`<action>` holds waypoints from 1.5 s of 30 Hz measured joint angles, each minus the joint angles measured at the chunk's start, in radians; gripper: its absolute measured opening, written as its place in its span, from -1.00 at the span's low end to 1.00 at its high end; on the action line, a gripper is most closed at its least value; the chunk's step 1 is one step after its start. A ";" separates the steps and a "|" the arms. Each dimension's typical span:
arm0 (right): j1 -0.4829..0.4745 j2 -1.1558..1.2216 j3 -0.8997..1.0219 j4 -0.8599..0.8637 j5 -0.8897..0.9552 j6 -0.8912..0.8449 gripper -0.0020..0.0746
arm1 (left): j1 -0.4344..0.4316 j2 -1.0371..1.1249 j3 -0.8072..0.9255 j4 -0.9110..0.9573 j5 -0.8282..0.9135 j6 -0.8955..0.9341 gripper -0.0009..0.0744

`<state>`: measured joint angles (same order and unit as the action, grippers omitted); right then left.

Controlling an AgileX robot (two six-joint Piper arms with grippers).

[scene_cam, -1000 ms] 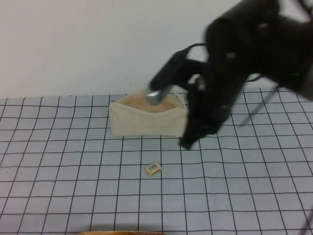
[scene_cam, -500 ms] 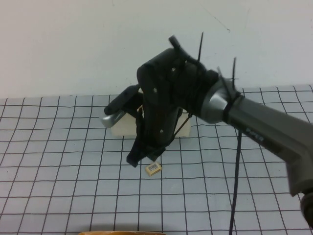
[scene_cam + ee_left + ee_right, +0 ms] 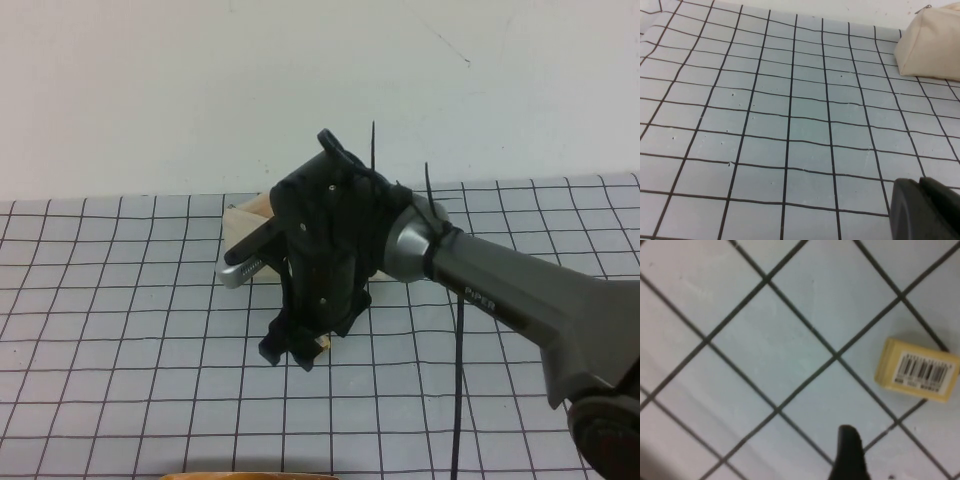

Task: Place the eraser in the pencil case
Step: Pick up the eraser from the table, then place the eraser on the pencil case

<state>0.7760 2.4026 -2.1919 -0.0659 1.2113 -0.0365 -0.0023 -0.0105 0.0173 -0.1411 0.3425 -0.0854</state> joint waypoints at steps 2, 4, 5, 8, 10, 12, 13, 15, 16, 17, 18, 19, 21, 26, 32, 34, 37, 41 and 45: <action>0.000 0.010 -0.001 -0.002 -0.020 0.007 0.27 | 0.000 0.000 0.000 0.000 0.000 0.000 -0.98; 0.000 0.019 -0.001 -0.007 -0.041 0.022 0.27 | 0.000 0.000 0.000 0.000 0.000 0.000 -0.98; 0.000 0.023 -0.001 -0.011 -0.056 0.029 0.27 | 0.000 0.000 0.000 0.000 0.000 0.000 -0.98; 0.000 0.040 -0.001 -0.020 -0.089 0.036 0.27 | 0.000 0.000 0.000 0.000 0.000 0.000 -0.98; -0.002 0.049 -0.002 -0.022 -0.099 0.049 0.27 | 0.000 0.000 0.000 0.000 0.000 0.000 -0.98; -0.008 0.059 -0.002 -0.022 -0.107 0.062 0.27 | 0.000 0.000 0.000 0.000 0.000 0.000 -0.98; -0.010 0.064 -0.002 -0.022 -0.109 0.068 0.27 | 0.000 0.000 0.000 0.000 0.000 0.000 -0.98; -0.017 0.073 -0.002 -0.022 -0.116 0.087 0.27 | 0.000 0.000 0.000 0.000 0.000 0.000 -0.98; -0.019 0.073 -0.002 -0.026 -0.116 0.093 0.27 | 0.000 0.000 0.000 0.000 0.000 0.000 -0.98; -0.019 0.073 -0.002 -0.031 -0.122 0.099 0.26 | 0.000 0.000 0.000 0.000 0.000 0.000 -0.98; -0.019 0.073 -0.002 -0.034 -0.124 0.102 0.24 | 0.000 0.000 0.000 0.000 0.000 0.000 -0.98; -0.019 0.073 -0.002 -0.038 -0.124 0.104 0.21 | 0.000 0.000 0.000 0.000 0.000 0.000 -0.98; -0.020 0.073 -0.002 -0.045 -0.124 0.107 0.06 | 0.000 0.000 0.000 0.000 0.000 0.000 -0.98; -0.020 0.073 -0.002 -0.048 -0.122 0.107 -0.16 | 0.000 0.000 0.000 0.000 0.000 0.000 -0.98; -0.020 0.064 -0.015 -0.001 -0.104 0.066 -0.16 | 0.000 0.000 0.000 0.000 0.000 0.000 -0.98; -0.020 0.046 -0.039 0.011 -0.090 0.036 -0.16 | 0.000 0.000 0.000 0.000 0.000 0.000 -0.98; -0.020 0.001 -0.097 0.011 -0.074 0.011 -0.16 | 0.000 0.000 0.000 0.000 0.000 0.000 -0.98; -0.020 -0.045 -0.192 -0.064 -0.107 0.002 -0.16 | 0.000 0.000 0.000 0.000 0.000 0.000 -0.98; -0.033 -0.051 -0.232 -0.155 -0.202 0.043 -0.16 | 0.000 0.000 0.000 0.000 0.000 0.000 -0.98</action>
<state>0.7427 2.3512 -2.4236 -0.2213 1.0094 0.0062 -0.0023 -0.0105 0.0173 -0.1411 0.3425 -0.0854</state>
